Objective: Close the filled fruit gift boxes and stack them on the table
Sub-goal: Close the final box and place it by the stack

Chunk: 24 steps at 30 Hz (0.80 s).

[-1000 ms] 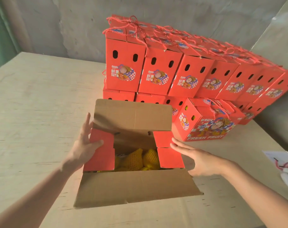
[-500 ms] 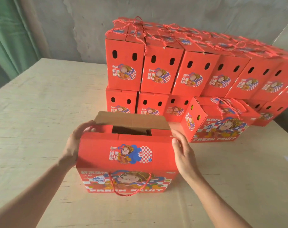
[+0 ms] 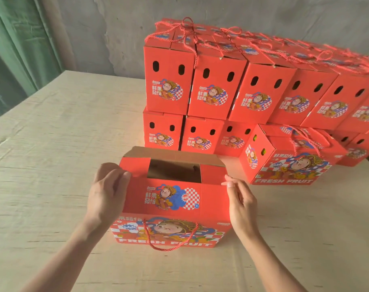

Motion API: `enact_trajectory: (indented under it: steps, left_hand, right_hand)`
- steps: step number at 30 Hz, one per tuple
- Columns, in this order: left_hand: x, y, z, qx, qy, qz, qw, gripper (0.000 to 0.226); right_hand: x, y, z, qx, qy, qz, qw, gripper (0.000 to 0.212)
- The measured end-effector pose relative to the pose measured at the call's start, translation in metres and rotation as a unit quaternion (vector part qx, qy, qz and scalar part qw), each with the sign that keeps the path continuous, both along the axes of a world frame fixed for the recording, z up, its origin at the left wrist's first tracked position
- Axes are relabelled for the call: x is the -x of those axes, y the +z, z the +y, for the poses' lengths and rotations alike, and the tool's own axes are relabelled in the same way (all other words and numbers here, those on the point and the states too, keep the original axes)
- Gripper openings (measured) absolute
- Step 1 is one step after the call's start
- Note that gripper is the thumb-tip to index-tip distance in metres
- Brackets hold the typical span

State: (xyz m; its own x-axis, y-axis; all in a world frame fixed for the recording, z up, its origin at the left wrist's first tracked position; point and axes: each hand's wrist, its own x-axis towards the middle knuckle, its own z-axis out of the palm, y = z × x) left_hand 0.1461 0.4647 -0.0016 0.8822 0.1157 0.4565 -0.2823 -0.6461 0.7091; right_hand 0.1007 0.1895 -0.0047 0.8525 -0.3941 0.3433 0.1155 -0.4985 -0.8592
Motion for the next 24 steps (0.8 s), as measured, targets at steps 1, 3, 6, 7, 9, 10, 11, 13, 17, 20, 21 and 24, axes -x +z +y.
enact_trajectory:
  steps: [1, 3, 6, 7, 9, 10, 11, 13, 17, 20, 21, 24]
  left_hand:
    - [-0.001, -0.001, 0.001, -0.004, 0.005, 0.003, 1.000, 0.031]
    - [-0.003, -0.002, 0.001, -0.015, 0.014, 0.017, 1.000, 0.029]
    - [-0.002, -0.002, 0.001, -0.001, 0.030, 0.025, 0.999, 0.019]
    - [-0.002, -0.002, 0.001, 0.008, 0.038, 0.029, 0.999, 0.017]
    - [-0.002, -0.002, 0.002, 0.025, 0.052, 0.043, 0.997, 0.015]
    - [-0.001, -0.003, 0.002, 0.029, 0.054, 0.051, 0.997, 0.014]
    - [-0.001, -0.003, 0.002, 0.030, 0.053, 0.057, 0.997, 0.013]
    - [0.000, -0.002, 0.002, 0.033, 0.045, 0.062, 0.997, 0.012]
    - [-0.007, -0.001, 0.005, 0.028, 0.042, 0.092, 0.995, 0.016]
    - [-0.009, -0.002, 0.007, 0.053, 0.037, 0.097, 0.993, 0.014]
    - [-0.009, -0.001, 0.008, 0.073, 0.035, 0.104, 0.991, 0.010]
    - [-0.018, 0.003, 0.014, 0.173, 0.033, 0.187, 0.966, 0.026]
  right_hand:
    - [-0.001, 0.000, -0.001, -0.012, 0.003, 0.001, 1.000, 0.018]
    - [-0.003, 0.001, -0.001, -0.012, 0.000, -0.003, 1.000, 0.018]
    - [-0.005, -0.002, -0.002, -0.007, -0.004, -0.002, 1.000, 0.017]
    - [-0.005, -0.004, -0.003, -0.014, -0.002, 0.002, 1.000, 0.017]
    - [-0.006, -0.006, -0.003, -0.036, -0.001, 0.008, 0.999, 0.016]
    - [-0.006, -0.008, -0.004, -0.051, -0.002, 0.009, 0.999, 0.014]
    - [-0.007, -0.009, -0.004, -0.065, -0.002, 0.009, 0.998, 0.013]
    - [-0.009, -0.010, -0.004, -0.079, 0.000, 0.007, 0.997, 0.011]
    - [-0.013, -0.011, -0.009, -0.070, 0.006, 0.020, 0.997, 0.010]
    - [-0.014, -0.009, -0.013, -0.020, 0.012, 0.030, 0.999, 0.010]
    - [-0.014, -0.009, -0.013, -0.014, 0.015, 0.032, 0.999, 0.010]
    - [-0.014, -0.009, -0.011, -0.018, 0.013, 0.026, 0.999, 0.009]
